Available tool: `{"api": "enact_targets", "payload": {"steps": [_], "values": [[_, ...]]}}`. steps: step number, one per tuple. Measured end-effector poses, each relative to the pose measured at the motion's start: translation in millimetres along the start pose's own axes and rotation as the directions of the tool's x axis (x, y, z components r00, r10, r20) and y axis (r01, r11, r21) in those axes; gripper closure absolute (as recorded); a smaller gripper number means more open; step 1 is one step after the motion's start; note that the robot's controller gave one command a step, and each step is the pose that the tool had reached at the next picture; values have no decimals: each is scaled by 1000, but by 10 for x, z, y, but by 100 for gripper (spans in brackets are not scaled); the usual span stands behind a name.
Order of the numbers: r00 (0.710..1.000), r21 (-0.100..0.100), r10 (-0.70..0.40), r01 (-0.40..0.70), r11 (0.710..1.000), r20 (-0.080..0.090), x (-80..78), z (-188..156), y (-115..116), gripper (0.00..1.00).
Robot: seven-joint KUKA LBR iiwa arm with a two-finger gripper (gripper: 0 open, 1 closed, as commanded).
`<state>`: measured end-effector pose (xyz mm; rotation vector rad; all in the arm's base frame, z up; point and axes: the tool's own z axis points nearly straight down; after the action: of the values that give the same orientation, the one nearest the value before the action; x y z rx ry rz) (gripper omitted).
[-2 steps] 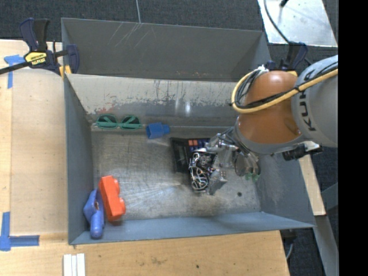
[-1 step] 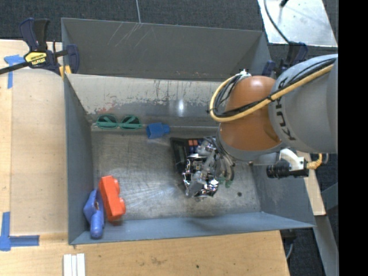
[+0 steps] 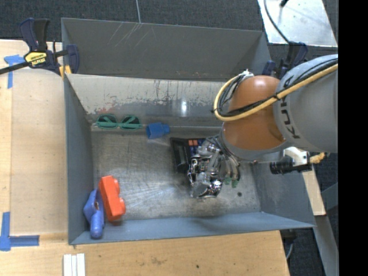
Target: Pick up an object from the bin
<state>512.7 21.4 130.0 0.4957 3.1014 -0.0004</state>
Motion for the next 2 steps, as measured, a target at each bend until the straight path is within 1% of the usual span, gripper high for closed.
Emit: {"api": "enact_targets", "payload": {"steps": [1,2], "values": [[998,-14,45,-45,999,34,131,553,-227,0],[982,-8,187,-187,982,28,-67,512,-130,100]]}}
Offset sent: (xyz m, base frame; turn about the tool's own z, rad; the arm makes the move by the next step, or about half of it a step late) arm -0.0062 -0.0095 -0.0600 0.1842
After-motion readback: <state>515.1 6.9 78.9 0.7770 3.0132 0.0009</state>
